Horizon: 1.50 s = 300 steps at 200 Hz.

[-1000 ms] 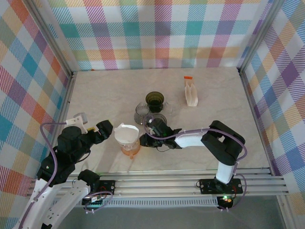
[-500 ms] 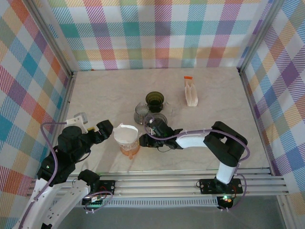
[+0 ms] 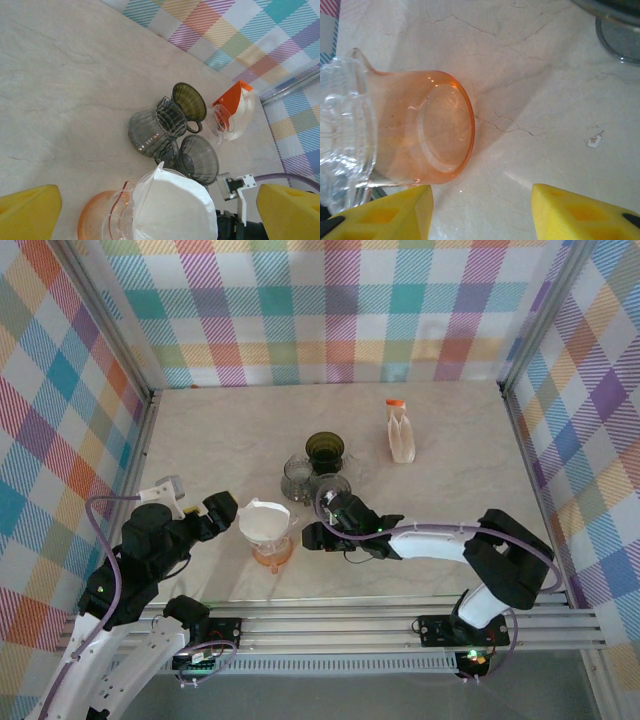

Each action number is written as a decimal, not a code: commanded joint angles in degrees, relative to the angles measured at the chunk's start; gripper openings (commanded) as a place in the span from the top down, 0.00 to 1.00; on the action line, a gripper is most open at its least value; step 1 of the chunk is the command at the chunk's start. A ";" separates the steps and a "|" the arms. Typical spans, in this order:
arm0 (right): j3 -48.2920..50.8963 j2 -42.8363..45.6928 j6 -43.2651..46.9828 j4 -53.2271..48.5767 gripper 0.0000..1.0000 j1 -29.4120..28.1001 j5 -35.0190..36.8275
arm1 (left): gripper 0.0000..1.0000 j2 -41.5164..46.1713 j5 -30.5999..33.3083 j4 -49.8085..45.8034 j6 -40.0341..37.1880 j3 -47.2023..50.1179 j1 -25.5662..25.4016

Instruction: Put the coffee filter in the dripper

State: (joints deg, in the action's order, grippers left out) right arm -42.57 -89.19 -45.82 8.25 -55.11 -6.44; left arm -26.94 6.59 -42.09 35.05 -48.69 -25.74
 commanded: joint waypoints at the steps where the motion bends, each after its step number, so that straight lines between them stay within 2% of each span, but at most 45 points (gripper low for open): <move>1: 1.01 4.19 2.43 -4.01 0.43 -0.56 1.33 | 0.00 -0.31 0.14 -0.19 -0.85 -1.92 0.15; 30: 0.64 10.87 4.83 -10.45 0.40 -0.61 2.84 | 0.00 -0.32 0.18 -0.28 -0.98 -1.76 0.12; 57: -4.49 16.50 9.02 -22.76 0.39 -0.32 7.61 | 0.00 -0.32 0.55 -0.37 -1.01 -1.55 0.08; 76: -10.13 16.91 10.39 -32.69 0.39 3.60 9.28 | 0.00 -0.39 0.76 -0.28 -0.95 -1.32 0.08; 97: -14.56 14.88 13.59 -38.17 0.40 7.93 9.94 | 0.00 -0.54 0.64 -0.23 -0.79 -0.97 0.10; 164: -24.90 2.55 20.48 -39.89 0.40 20.51 10.65 | 0.00 -0.79 -0.03 -0.54 0.28 0.27 0.07; 212: -31.79 -8.00 18.11 -36.71 0.41 23.24 13.00 | 0.00 -0.74 0.36 -0.62 0.58 0.79 0.14; 269: -40.55 -19.23 16.93 -39.95 0.50 25.17 13.89 | 0.00 -0.13 0.93 -1.70 0.67 1.02 0.08; 287: -41.63 -20.56 16.93 -40.81 0.57 25.60 15.22 | 0.00 0.37 1.09 -2.08 0.72 0.83 0.08; 300: -41.30 -20.48 16.82 -41.07 0.66 25.84 16.06 | 0.00 0.70 1.08 -2.21 0.60 0.79 0.13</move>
State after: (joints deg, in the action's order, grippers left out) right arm -82.35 -109.27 -28.49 -30.20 -29.98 7.18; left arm -27.46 6.76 -43.00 35.31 -48.23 -25.74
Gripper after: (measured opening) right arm 0.410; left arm 0.999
